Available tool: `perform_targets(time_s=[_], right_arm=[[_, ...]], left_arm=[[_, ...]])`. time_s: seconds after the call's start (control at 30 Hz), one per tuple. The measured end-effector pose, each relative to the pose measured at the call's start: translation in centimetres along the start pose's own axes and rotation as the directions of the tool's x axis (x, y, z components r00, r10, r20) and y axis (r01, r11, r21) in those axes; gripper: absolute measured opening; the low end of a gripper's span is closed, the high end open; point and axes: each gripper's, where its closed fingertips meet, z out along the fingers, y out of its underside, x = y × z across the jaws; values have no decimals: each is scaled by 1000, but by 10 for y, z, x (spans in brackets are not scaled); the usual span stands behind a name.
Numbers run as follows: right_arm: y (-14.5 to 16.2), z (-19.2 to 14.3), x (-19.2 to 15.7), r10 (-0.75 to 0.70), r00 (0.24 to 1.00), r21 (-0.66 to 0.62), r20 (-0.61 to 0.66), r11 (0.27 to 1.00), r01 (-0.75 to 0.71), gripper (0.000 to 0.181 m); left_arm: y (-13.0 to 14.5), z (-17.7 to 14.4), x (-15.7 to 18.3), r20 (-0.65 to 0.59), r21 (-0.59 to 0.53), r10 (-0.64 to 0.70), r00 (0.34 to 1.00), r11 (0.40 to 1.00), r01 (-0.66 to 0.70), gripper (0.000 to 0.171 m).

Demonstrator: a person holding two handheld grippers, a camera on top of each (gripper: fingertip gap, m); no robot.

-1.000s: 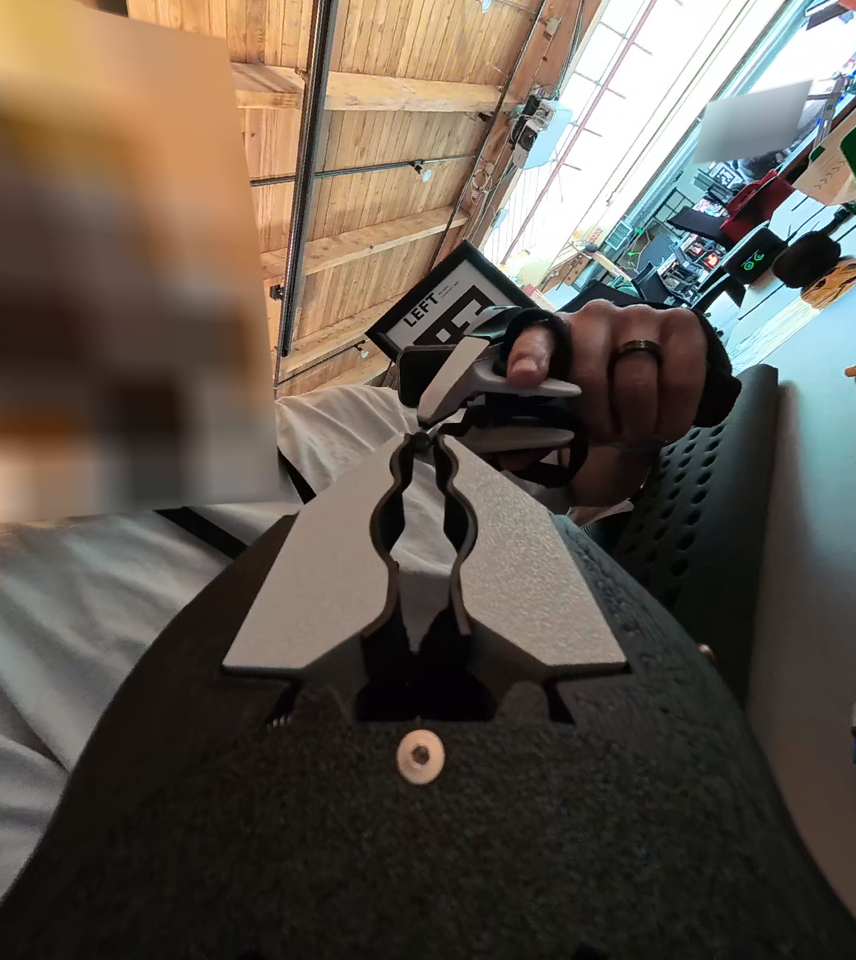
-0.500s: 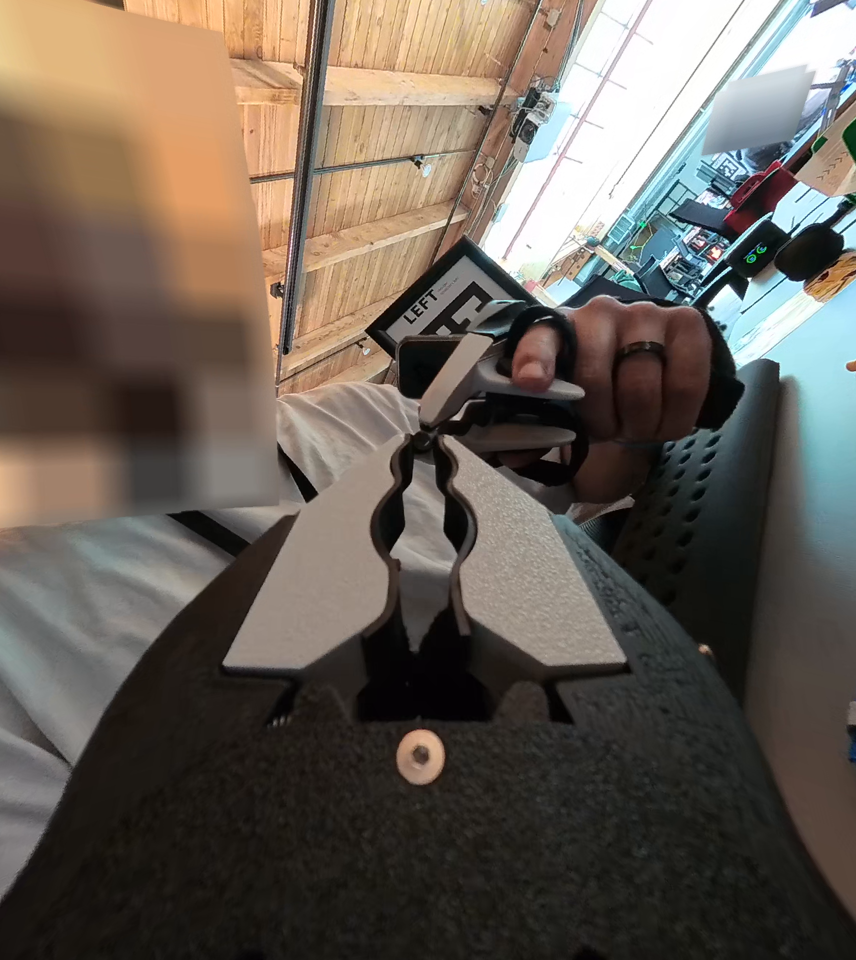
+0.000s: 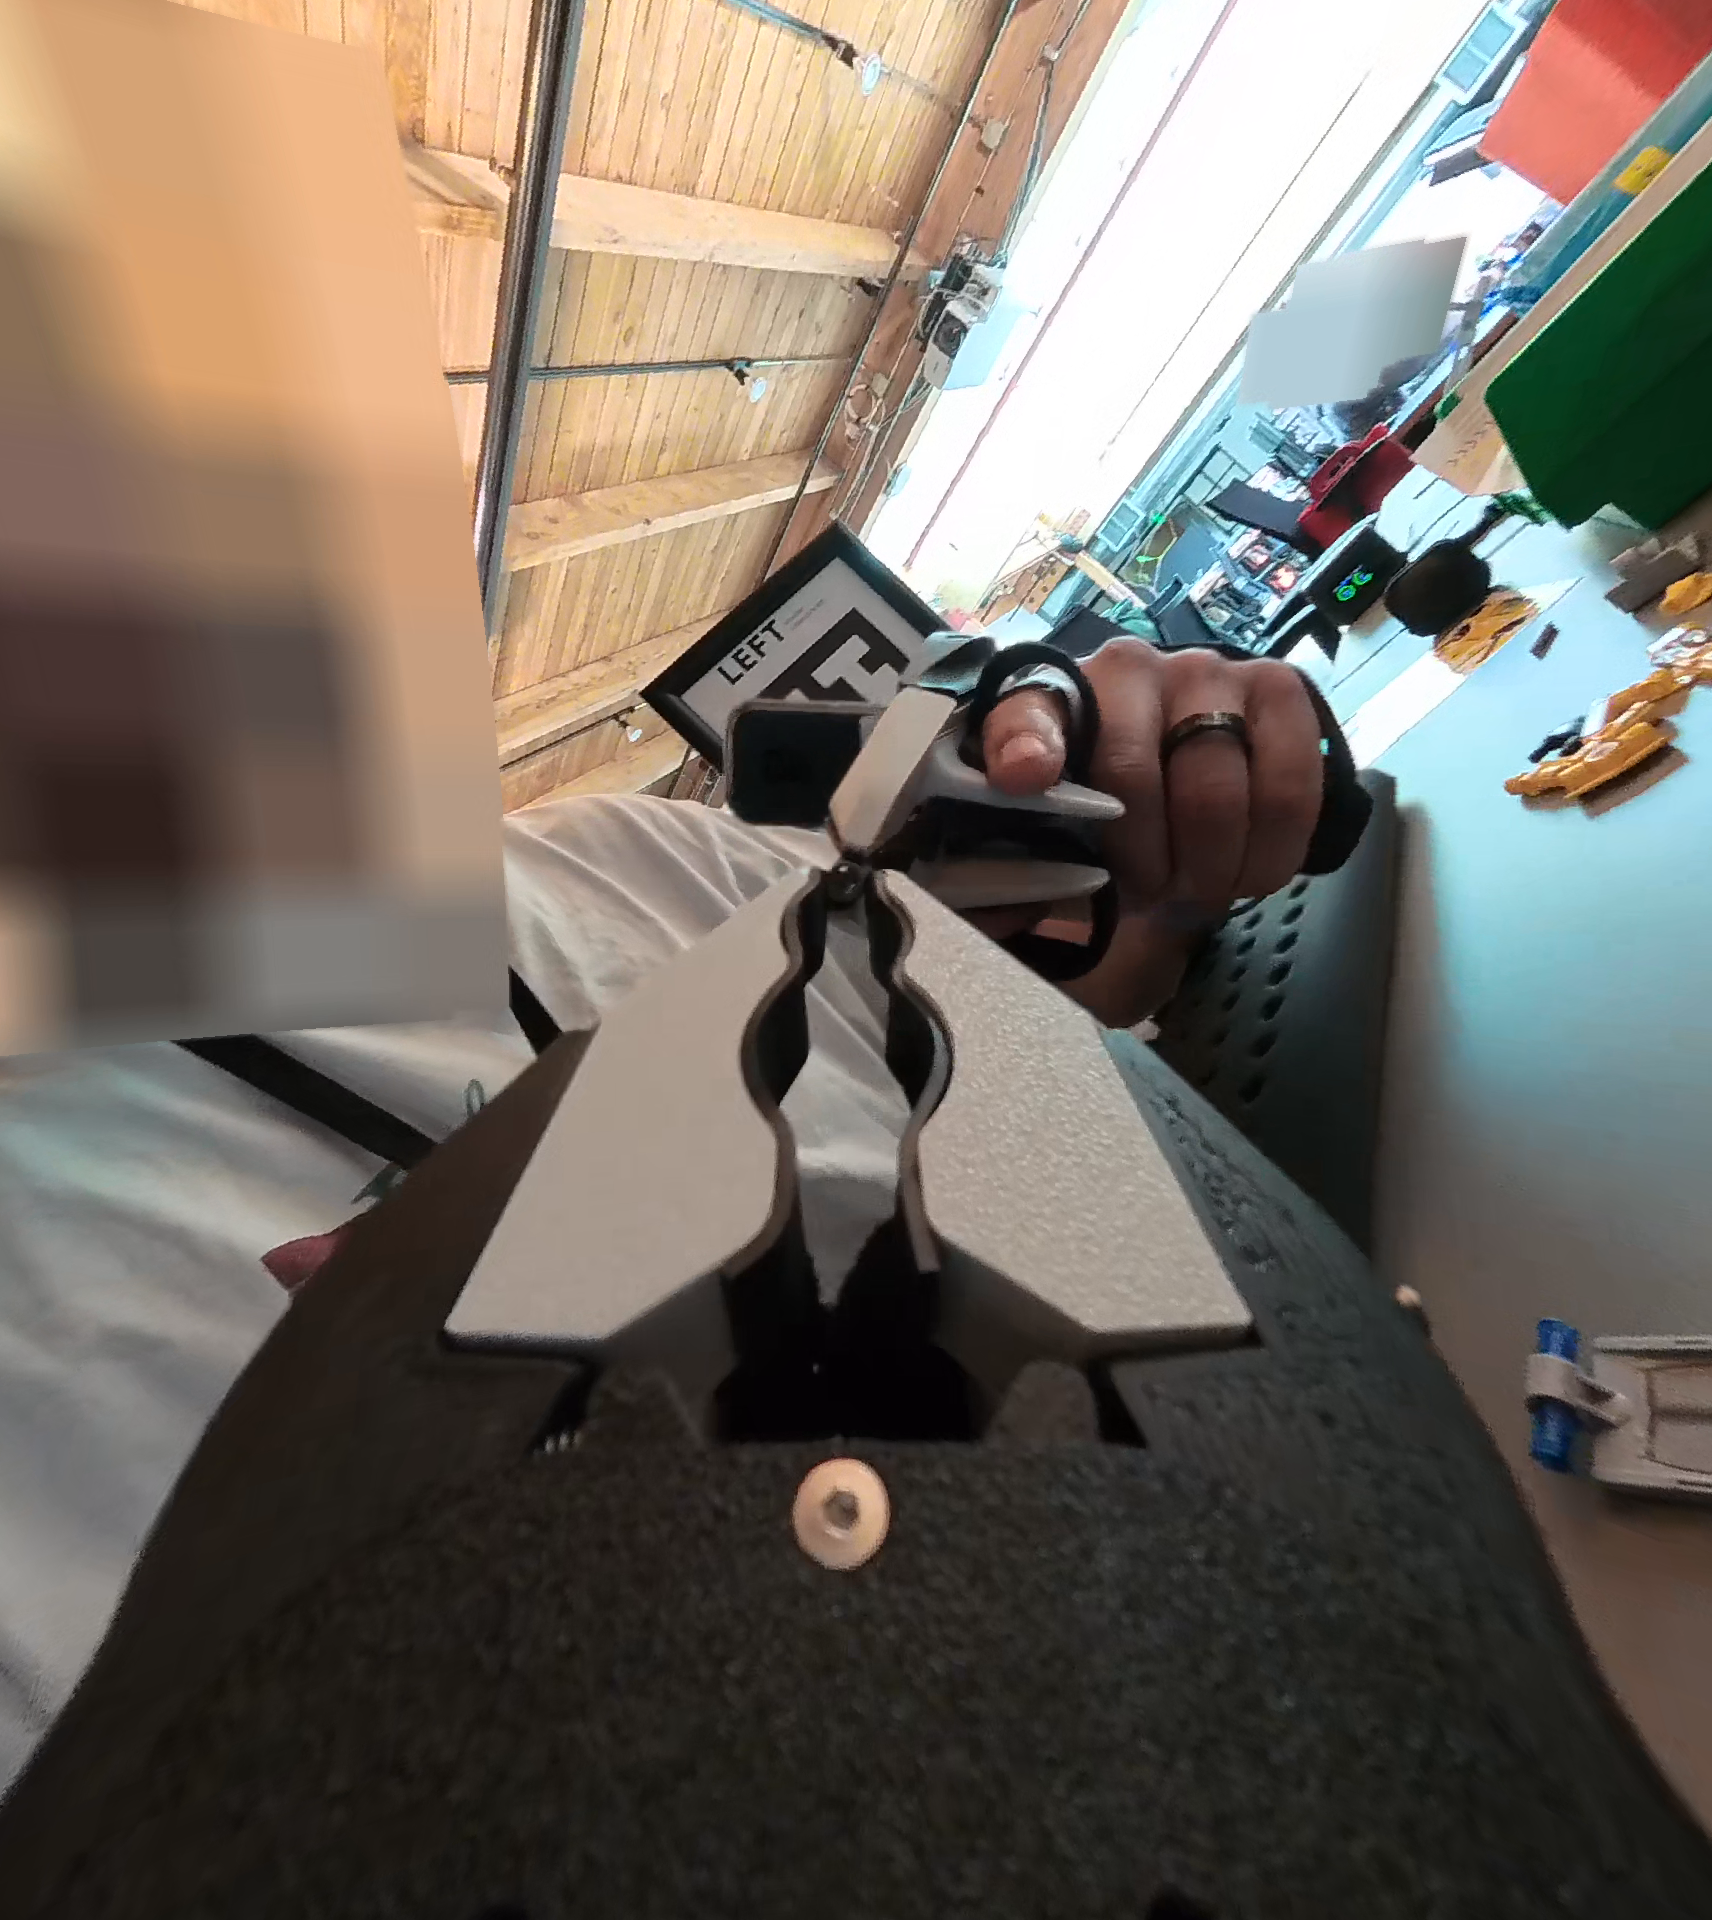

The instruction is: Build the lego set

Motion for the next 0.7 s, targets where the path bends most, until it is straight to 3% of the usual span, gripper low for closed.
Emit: perform_targets(time_s=[0.1, 0.2, 0.23, 0.27, 0.33, 0.37, 0.43, 0.57, 0.7], right_arm=[[-5, -6, 6, 11, 999, 20, -38, 1000, -10, 12], [-7, -21, 24, -138, 956, -34, -259, 990, 133, 15], [-1, -28, 33, -250, 896, -133, -367, 968, 215, 16], [7, -40, 49, -404, 780, -288, -478, 911, 295, 21], [26, -65, 74, -650, 537, -584, -539, 747, 318, 22], [35, -72, 82, -710, 467, -671, -526, 684, 284, 23], [51, -72, 91, -759, 443, -753, -477, 613, 239, 23], [55, -64, 104, -849, 358, -829, -388, 491, 266, 20], [53, -69, 115, -945, 185, -907, -268, 313, 281, 11]], left_arm=[[3, -3, -3, 6, -8, 2, 1000, 1000, -1, 5], [23, -11, -3, -61, -70, -117, 991, 991, 113, 5], [36, -14, -2, -96, -113, -192, 977, 977, 181, 5], [49, -17, 2, -133, -162, -276, 952, 954, 254, 5], [68, -22, 1, -143, -206, -397, 906, 908, 365, 5], [73, -23, 3, -155, -225, -439, 885, 888, 401, 5], [78, -22, 5, -176, -252, -481, 859, 866, 433, 5], [83, -21, 20, -261, -283, -511, 819, 852, 441, 5], [81, -22, 19, -282, -277, -549, 787, 832, 481, 5]])
